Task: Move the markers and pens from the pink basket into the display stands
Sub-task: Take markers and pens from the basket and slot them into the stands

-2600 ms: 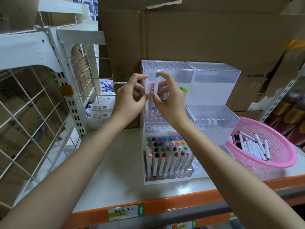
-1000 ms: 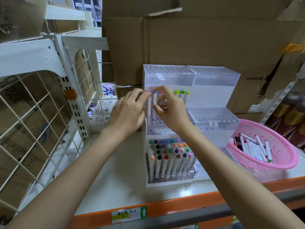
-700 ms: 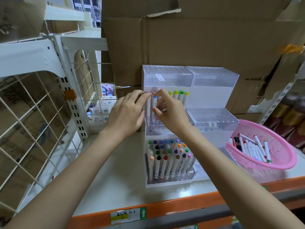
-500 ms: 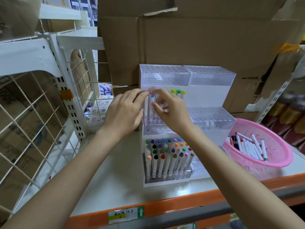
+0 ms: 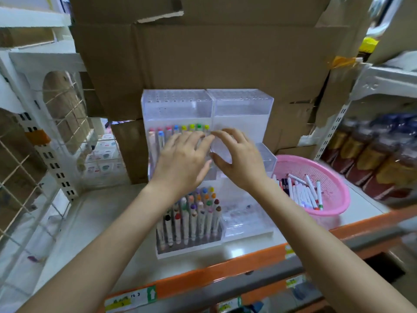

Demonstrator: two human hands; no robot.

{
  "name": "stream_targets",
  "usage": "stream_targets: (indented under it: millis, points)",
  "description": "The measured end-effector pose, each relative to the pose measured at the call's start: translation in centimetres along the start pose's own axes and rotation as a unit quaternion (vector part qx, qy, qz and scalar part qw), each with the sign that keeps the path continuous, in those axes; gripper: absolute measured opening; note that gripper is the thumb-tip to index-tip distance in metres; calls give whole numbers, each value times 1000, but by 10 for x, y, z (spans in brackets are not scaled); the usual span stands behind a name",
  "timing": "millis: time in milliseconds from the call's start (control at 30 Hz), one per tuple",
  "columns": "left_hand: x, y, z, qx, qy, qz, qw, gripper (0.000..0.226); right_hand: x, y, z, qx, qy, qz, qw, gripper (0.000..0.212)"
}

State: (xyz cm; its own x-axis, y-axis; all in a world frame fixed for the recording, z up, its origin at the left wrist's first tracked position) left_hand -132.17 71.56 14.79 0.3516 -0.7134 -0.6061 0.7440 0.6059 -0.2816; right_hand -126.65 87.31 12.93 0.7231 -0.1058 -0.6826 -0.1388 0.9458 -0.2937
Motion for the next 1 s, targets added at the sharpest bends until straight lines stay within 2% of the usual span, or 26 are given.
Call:
stream_targets:
  millis: [200, 433, 567, 700, 800, 900, 1000]
  points:
    - [-34, 81, -13, 54, -44, -21, 997, 54, 41, 66, 52, 45, -31, -65, 996, 44]
    - [-68, 189, -42, 113, -35, -78, 990, 53, 98, 154, 95, 41, -60, -135, 988, 43]
    - [-90, 233, -71, 155, -105, -102, 977, 48, 120, 200, 104, 47, -114, -209, 970, 47]
    - [-104, 251, -108, 125, -246, -66, 959, 30, 127, 231, 95, 55, -184, -249, 949, 41]
    - [-105, 253, -132, 111, -328, -4, 938, 31, 123, 246, 78, 44, -231, -269, 934, 40]
    - [-102, 250, -145, 90, -346, 63, 932, 35, 115, 251, 68, 68, -250, -255, 932, 31]
    - [-100, 251, -150, 68, -322, 96, 939, 35, 110, 255, 63, 76, -261, -271, 924, 22]
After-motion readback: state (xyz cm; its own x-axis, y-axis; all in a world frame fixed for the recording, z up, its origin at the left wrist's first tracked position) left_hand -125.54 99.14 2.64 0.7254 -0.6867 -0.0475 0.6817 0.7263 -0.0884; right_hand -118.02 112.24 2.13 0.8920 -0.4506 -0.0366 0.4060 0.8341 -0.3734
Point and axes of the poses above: each hand's wrist, its own x-axis away from the middle knuckle, its own z-axis out of the back of the hand, y = z × x, the point moved 1 cm from there along -x, towards the middle knuckle, and after that the axes turned 8 degrees about -x, right-handed, at the moved point
